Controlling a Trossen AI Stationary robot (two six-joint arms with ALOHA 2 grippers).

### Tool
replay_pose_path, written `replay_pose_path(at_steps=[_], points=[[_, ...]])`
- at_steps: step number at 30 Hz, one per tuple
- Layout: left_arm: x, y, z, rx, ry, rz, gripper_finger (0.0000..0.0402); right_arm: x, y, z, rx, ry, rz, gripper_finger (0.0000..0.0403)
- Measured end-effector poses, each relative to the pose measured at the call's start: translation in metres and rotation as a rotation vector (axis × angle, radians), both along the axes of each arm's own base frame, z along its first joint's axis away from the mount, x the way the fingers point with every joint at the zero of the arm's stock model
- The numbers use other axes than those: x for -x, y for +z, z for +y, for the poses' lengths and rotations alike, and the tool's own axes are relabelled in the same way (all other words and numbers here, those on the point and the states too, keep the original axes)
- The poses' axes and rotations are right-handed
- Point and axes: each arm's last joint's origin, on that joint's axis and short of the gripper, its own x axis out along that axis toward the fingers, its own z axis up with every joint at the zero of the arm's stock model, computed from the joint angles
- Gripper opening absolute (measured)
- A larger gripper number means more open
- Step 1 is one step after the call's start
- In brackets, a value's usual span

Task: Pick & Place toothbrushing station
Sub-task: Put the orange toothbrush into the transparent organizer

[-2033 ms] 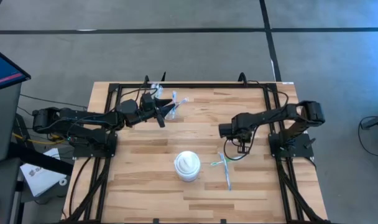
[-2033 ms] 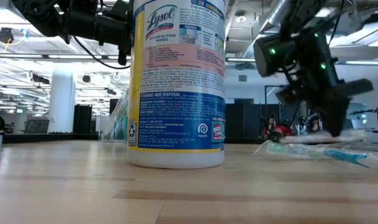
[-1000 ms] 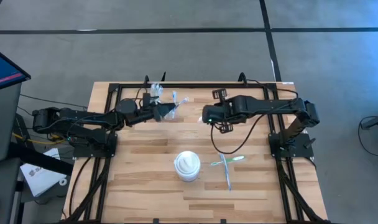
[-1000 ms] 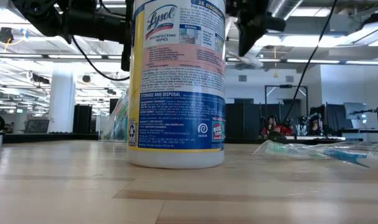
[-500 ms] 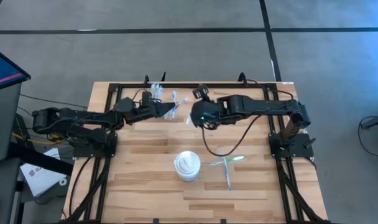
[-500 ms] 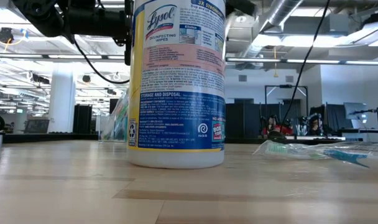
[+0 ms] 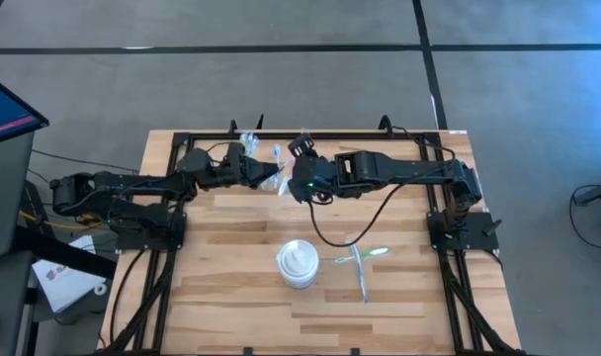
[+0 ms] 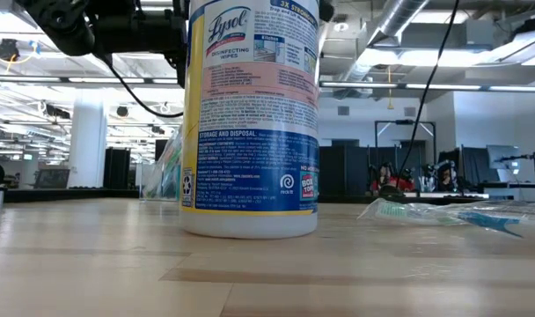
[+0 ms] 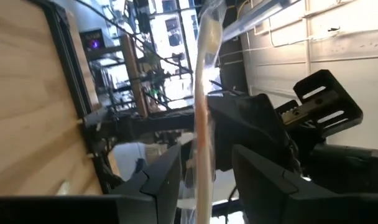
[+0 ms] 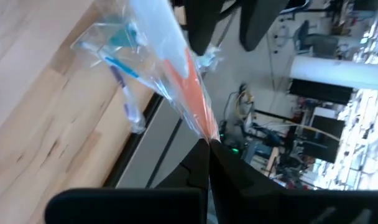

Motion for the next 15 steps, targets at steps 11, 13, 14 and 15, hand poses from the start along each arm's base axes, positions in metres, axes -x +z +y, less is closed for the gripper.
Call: replay_pose_path(at_steps=[11,13,14,15], points=[[0.003,0.007,0.008,0.029,-0.019,-0.046,0.0140,-0.006,0.006,0.006,0.036,0.058,-0.053,0.0000],[0.002,0.013,0.008,0.016,-0.034,-0.069,0.0140,-0.007,0.007,0.006,0.037,0.057,-0.055,0.0000],[0.001,0.016,0.008,0.009,-0.041,-0.077,0.0140,-0.007,0.007,0.006,0.037,0.058,-0.056,0.0000],[0.000,0.018,0.009,-0.001,-0.048,-0.080,0.0140,-0.007,0.007,0.006,0.037,0.057,-0.056,0.0000]])
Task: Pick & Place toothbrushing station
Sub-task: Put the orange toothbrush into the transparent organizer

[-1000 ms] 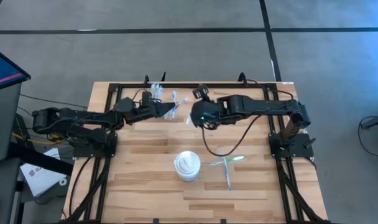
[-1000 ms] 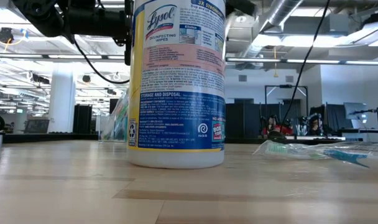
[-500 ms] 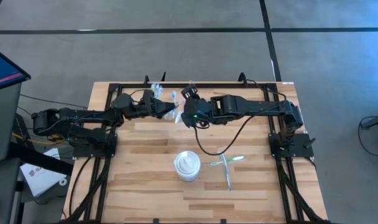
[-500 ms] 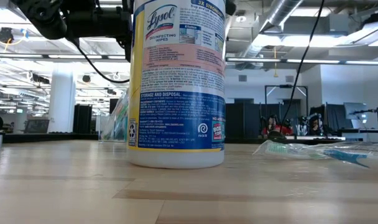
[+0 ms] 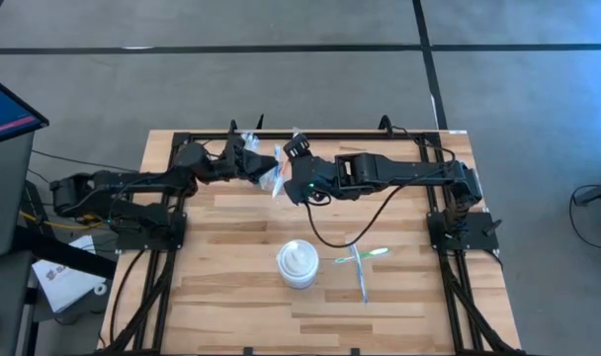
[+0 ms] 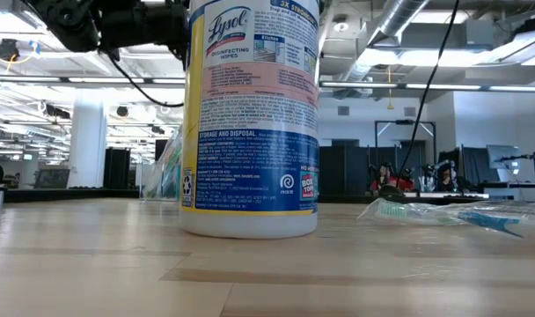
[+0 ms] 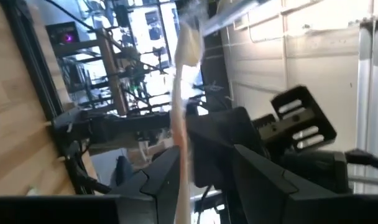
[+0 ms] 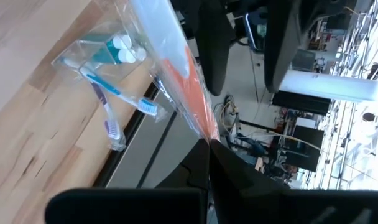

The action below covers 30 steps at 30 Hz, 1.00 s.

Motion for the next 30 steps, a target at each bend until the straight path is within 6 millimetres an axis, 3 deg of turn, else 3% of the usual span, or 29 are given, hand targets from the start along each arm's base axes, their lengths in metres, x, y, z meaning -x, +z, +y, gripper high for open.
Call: replay_pose_path(at_steps=[20,30], points=[[-0.034,0.003,0.010,-0.066,-0.120,0.038,0.0139,0.000,0.000,0.000,-0.001,0.001,-0.006,0.0000],[-0.034,0.003,0.011,-0.107,-0.108,0.046,0.0082,0.000,0.000,0.000,-0.003,0.003,-0.002,0.0000]])
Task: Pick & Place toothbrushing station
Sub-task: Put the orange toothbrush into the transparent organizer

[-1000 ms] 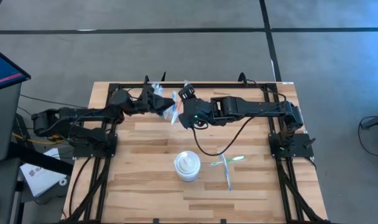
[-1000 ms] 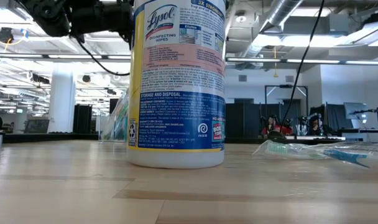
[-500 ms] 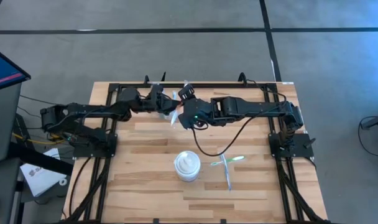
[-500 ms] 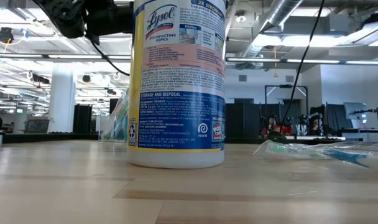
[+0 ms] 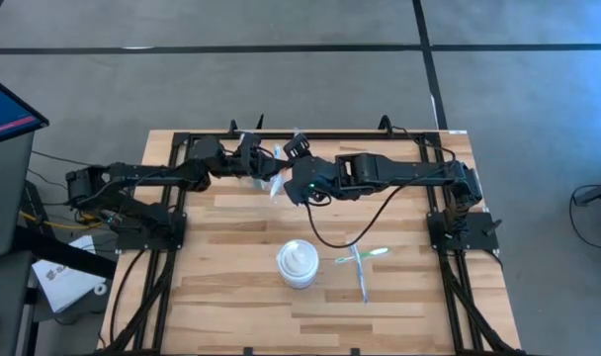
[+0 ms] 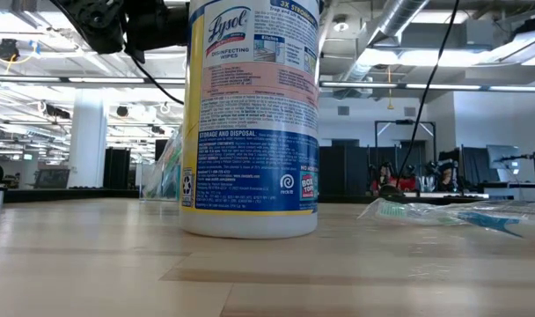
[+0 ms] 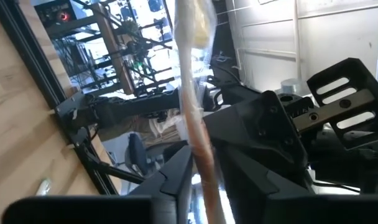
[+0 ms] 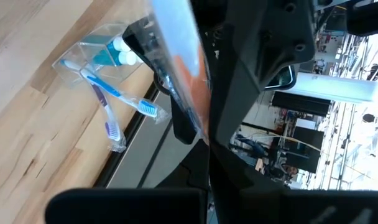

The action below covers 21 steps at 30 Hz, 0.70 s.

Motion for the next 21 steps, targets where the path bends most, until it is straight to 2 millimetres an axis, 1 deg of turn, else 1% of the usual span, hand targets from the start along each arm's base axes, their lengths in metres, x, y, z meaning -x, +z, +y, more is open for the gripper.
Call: replay_pose_path(at_steps=[7,9,16,21], points=[[0.000,0.000,0.001,-0.010,0.005,0.003,0.0023,0.000,0.000,0.000,0.000,0.000,-0.001,0.0000],[0.000,-0.001,0.001,-0.028,0.006,0.003,0.0012,0.000,0.000,0.000,-0.002,-0.003,-0.005,0.0000],[0.001,-0.001,0.003,-0.060,0.020,0.002,0.0011,0.000,0.001,0.000,-0.018,-0.019,-0.032,0.0007],[0.005,-0.001,0.012,-0.076,0.061,0.003,0.0011,0.005,0.008,0.000,-0.058,-0.044,-0.082,0.0045]])
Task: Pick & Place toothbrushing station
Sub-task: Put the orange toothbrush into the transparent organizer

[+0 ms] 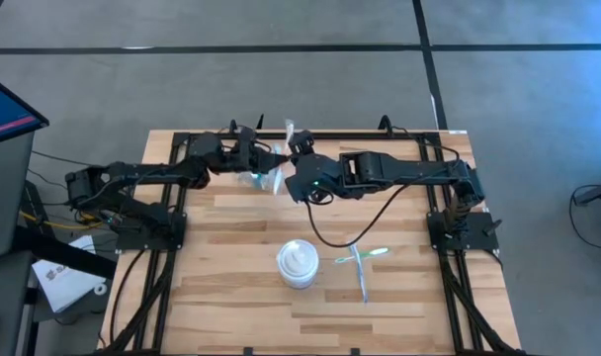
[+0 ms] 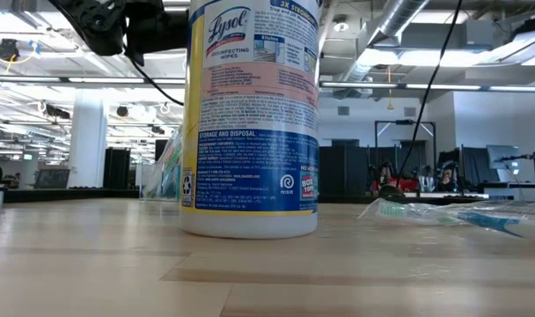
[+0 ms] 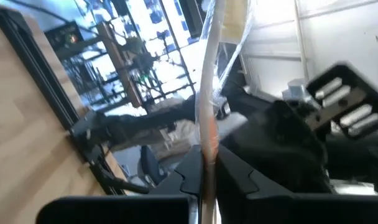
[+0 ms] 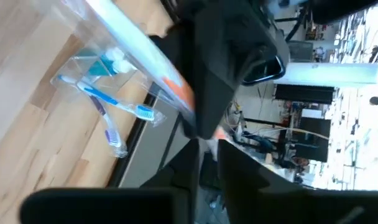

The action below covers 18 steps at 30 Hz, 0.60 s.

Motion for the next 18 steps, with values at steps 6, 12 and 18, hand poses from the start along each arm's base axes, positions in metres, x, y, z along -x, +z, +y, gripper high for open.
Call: replay_pose_path(at_steps=[6,12,18], points=[[0.004,0.000,0.009,-0.029,0.033,0.003,0.0010,0.014,0.014,-0.002,-0.079,-0.062,-0.093,0.0094],[0.004,0.000,0.010,-0.113,0.061,0.006,0.0010,0.027,0.021,-0.012,-0.199,-0.184,-0.189,0.0110],[0.004,-0.002,0.011,-0.220,0.107,0.029,0.0010,0.039,0.021,-0.020,-0.284,-0.298,-0.216,0.0111]])
